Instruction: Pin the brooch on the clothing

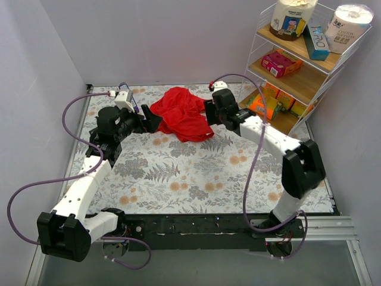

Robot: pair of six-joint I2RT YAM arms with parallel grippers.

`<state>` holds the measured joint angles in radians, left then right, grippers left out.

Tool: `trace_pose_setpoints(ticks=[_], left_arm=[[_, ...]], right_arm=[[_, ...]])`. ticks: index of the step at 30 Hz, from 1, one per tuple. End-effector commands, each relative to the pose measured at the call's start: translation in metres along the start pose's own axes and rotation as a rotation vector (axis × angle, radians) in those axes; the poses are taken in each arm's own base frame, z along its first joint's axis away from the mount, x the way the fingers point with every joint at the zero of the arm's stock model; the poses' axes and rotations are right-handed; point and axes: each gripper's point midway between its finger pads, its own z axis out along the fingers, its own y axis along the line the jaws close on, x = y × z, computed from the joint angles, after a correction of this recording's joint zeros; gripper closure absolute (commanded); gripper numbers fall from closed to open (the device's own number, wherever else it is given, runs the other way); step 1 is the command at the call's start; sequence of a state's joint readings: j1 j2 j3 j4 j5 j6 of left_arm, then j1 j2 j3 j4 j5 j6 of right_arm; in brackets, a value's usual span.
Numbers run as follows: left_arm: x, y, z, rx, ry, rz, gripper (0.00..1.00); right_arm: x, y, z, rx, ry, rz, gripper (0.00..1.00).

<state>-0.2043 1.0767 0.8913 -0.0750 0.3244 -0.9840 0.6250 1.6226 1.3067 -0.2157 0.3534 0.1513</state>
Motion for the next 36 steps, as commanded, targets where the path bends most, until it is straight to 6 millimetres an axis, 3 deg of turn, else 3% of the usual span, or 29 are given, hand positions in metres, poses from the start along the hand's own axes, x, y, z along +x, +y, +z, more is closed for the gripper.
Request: trace_pose_setpoints(ticks=[1, 3, 6, 13, 16, 18, 22, 23, 24, 26, 27, 29, 30, 31, 32, 33, 35, 36], left_arm=[[0.005, 0.009, 0.004, -0.018, 0.033, 0.028, 0.02], [0.009, 0.012, 0.007, -0.020, 0.047, 0.019, 0.02], [0.012, 0.017, 0.010, -0.022, 0.064, 0.003, 0.02], [0.016, 0.022, 0.014, -0.019, 0.084, -0.027, 0.02], [0.016, 0.023, 0.014, -0.021, 0.084, -0.034, 0.02], [0.018, 0.025, 0.015, -0.026, 0.090, -0.037, 0.02], [0.019, 0.028, 0.016, -0.032, 0.096, -0.041, 0.02], [0.019, 0.028, 0.016, -0.033, 0.096, -0.041, 0.02], [0.019, 0.027, 0.017, -0.030, 0.096, -0.040, 0.02], [0.021, 0.028, 0.017, -0.032, 0.097, -0.038, 0.02], [0.021, 0.029, 0.017, -0.035, 0.097, -0.038, 0.02], [0.023, 0.031, 0.018, -0.041, 0.101, -0.042, 0.02], [0.024, 0.032, 0.018, -0.044, 0.106, -0.042, 0.02], [0.025, 0.032, 0.019, -0.046, 0.110, -0.047, 0.02], [0.024, 0.032, 0.019, -0.045, 0.110, -0.046, 0.02], [0.026, 0.032, 0.019, -0.045, 0.115, -0.049, 0.02], [0.027, 0.032, 0.020, -0.041, 0.119, -0.050, 0.02], [0.028, 0.031, 0.020, -0.033, 0.123, -0.052, 0.02]], right_arm=[[0.021, 0.018, 0.046, -0.077, 0.171, -0.053, 0.34], [0.031, 0.024, 0.068, -0.090, 0.231, -0.064, 0.37], [0.047, 0.036, 0.084, -0.134, 0.285, -0.055, 0.38], [0.085, 0.038, 0.091, -0.141, 0.348, -0.013, 0.37], [0.092, 0.035, 0.093, -0.131, 0.354, -0.005, 0.38], [0.096, 0.035, 0.096, -0.136, 0.357, -0.002, 0.48], [0.094, 0.040, 0.098, -0.175, 0.354, -0.017, 0.78], [0.085, 0.042, 0.096, -0.187, 0.348, -0.025, 0.94], [0.081, 0.043, 0.093, -0.197, 0.353, -0.024, 0.99], [0.075, 0.048, 0.081, -0.227, 0.376, -0.023, 0.99], [0.056, 0.051, 0.070, -0.243, 0.342, -0.018, 0.99], [0.039, 0.058, 0.048, -0.269, 0.329, -0.017, 0.99], [0.009, 0.060, 0.026, -0.287, 0.259, -0.010, 0.99], [-0.003, 0.061, 0.011, -0.293, 0.237, -0.014, 0.99], [-0.031, 0.062, -0.017, -0.311, 0.161, -0.013, 0.99], [-0.047, 0.060, -0.033, -0.318, 0.118, -0.009, 0.99], [-0.090, 0.048, -0.078, -0.314, -0.007, 0.004, 0.99], [-0.103, 0.037, -0.091, -0.272, -0.051, 0.002, 0.99]])
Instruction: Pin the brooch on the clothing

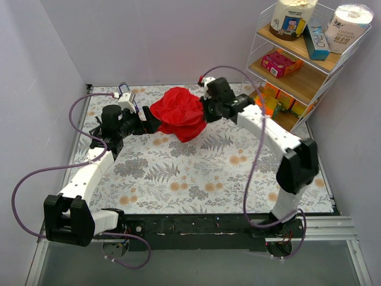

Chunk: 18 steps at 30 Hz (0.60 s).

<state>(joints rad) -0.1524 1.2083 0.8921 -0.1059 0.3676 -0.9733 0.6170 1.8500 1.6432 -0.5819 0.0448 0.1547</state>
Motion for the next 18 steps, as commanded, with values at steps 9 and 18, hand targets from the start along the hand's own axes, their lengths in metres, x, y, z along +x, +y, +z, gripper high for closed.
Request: trace_pose_setpoints(ticks=[9, 18], left_arm=[[0.006, -0.024, 0.005, 0.147, 0.057, 0.004, 0.02], [0.051, -0.014, 0.035, 0.112, 0.197, -0.049, 0.02]], right_arm=[[-0.050, -0.047, -0.206, 0.264, -0.483, 0.054, 0.99], [0.002, -0.068, -0.184, 0.354, -0.410, 0.102, 0.99]])
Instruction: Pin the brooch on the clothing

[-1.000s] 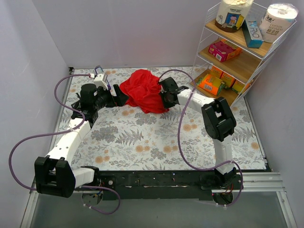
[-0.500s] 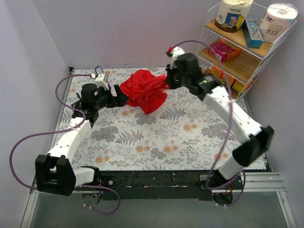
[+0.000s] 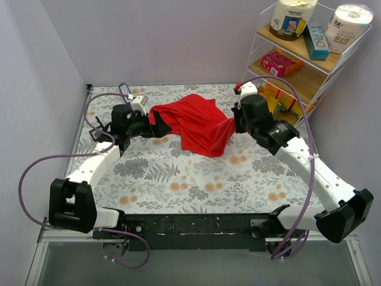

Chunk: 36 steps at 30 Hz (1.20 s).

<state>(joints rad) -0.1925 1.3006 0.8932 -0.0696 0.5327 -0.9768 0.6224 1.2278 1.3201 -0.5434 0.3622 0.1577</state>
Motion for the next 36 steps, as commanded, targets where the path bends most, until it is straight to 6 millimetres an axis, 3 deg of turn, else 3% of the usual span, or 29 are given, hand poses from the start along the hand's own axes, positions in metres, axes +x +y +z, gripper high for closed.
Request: trace_pose_setpoints(ticks=[1, 5, 8, 9, 10, 12, 17, 23, 25, 28, 29, 30, 32, 34, 36], left_arm=[[0.026, 0.027, 0.020, -0.103, 0.107, -0.060, 0.02], [0.048, 0.075, 0.036, -0.309, 0.175, -0.064, 0.02], [0.048, 0.093, 0.043, -0.387, 0.179, -0.048, 0.03], [0.057, 0.103, 0.048, -0.415, 0.207, -0.055, 0.04], [0.051, 0.111, 0.050, -0.457, 0.197, -0.043, 0.05], [0.061, 0.127, 0.054, -0.510, 0.228, -0.049, 0.04], [0.061, 0.154, 0.064, -0.620, 0.253, -0.031, 0.03], [0.072, 0.186, 0.080, -0.715, 0.307, -0.017, 0.11], [0.062, 0.189, 0.087, -0.721, 0.288, -0.005, 0.18], [0.049, 0.188, 0.101, -0.691, 0.261, 0.009, 0.52], [0.044, 0.188, 0.104, -0.686, 0.247, 0.013, 0.84], [0.036, 0.185, 0.104, -0.682, 0.228, 0.019, 0.96], [0.012, 0.177, 0.100, -0.681, 0.163, 0.032, 1.00], [-0.040, 0.154, 0.084, -0.670, 0.031, 0.059, 1.00], [-0.088, 0.127, 0.068, -0.637, -0.087, 0.079, 1.00]], right_arm=[[0.015, -0.028, -0.005, 0.149, -0.007, 0.039, 0.99], [0.025, -0.035, -0.012, 0.166, -0.040, 0.080, 0.99], [0.027, -0.036, -0.014, 0.161, -0.068, 0.097, 0.99], [0.026, -0.036, -0.014, 0.158, -0.075, 0.100, 0.99], [0.024, -0.034, -0.015, 0.149, -0.080, 0.098, 0.99], [0.022, -0.035, -0.015, 0.147, -0.081, 0.086, 0.99], [0.023, -0.033, -0.014, 0.138, -0.074, 0.069, 0.99], [0.026, -0.029, -0.012, 0.106, -0.077, 0.061, 0.99], [0.024, -0.028, -0.013, 0.099, -0.075, 0.051, 0.99], [0.017, -0.032, -0.019, 0.111, -0.080, 0.037, 0.99], [0.011, -0.034, -0.023, 0.115, -0.093, 0.034, 0.99], [0.007, -0.036, -0.026, 0.120, -0.101, 0.028, 0.99], [-0.010, -0.044, -0.040, 0.144, -0.140, 0.009, 0.98], [-0.024, -0.053, -0.052, 0.179, -0.171, -0.008, 0.96], [-0.052, -0.061, -0.073, 0.205, -0.239, -0.032, 0.95]])
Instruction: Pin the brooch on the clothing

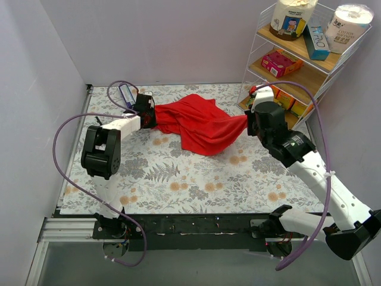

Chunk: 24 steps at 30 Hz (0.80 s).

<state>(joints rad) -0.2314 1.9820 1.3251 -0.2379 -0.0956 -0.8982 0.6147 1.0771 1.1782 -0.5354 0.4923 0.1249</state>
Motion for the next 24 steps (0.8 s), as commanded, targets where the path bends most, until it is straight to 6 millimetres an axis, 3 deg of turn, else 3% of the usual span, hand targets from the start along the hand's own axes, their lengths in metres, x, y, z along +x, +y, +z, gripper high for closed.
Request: trace_pose_setpoints(ticks=[1, 4, 5, 7, 8, 10, 14, 18, 24], left_arm=[[-0.154, -0.022, -0.130, 0.075, -0.427, -0.044, 1.00], [-0.213, -0.031, -0.206, 0.147, -0.591, -0.077, 1.00], [-0.243, -0.036, -0.246, 0.185, -0.664, -0.084, 1.00], [-0.263, -0.036, -0.284, 0.209, -0.708, -0.098, 1.00], [-0.283, -0.038, -0.318, 0.237, -0.773, -0.105, 1.00], [-0.295, -0.034, -0.348, 0.276, -0.810, -0.123, 1.00], [-0.293, -0.040, -0.402, 0.387, -0.851, -0.110, 1.00], [-0.280, -0.053, -0.409, 0.475, -0.836, -0.085, 1.00], [-0.264, -0.056, -0.372, 0.484, -0.749, -0.087, 1.00]], right_arm=[[-0.085, -0.040, -0.050, 0.109, -0.233, 0.004, 0.94], [-0.127, -0.070, -0.085, 0.215, -0.347, -0.014, 0.92], [-0.137, -0.080, -0.098, 0.243, -0.383, -0.007, 0.92], [-0.161, -0.099, -0.130, 0.295, -0.466, 0.022, 0.92], [-0.169, -0.108, -0.148, 0.302, -0.513, 0.045, 0.92], [-0.182, -0.118, -0.174, 0.306, -0.593, 0.068, 0.92], [-0.181, -0.144, -0.223, 0.333, -0.694, 0.124, 0.95], [-0.168, -0.157, -0.235, 0.379, -0.692, 0.128, 0.95], [-0.149, -0.159, -0.223, 0.418, -0.633, 0.107, 0.95]])
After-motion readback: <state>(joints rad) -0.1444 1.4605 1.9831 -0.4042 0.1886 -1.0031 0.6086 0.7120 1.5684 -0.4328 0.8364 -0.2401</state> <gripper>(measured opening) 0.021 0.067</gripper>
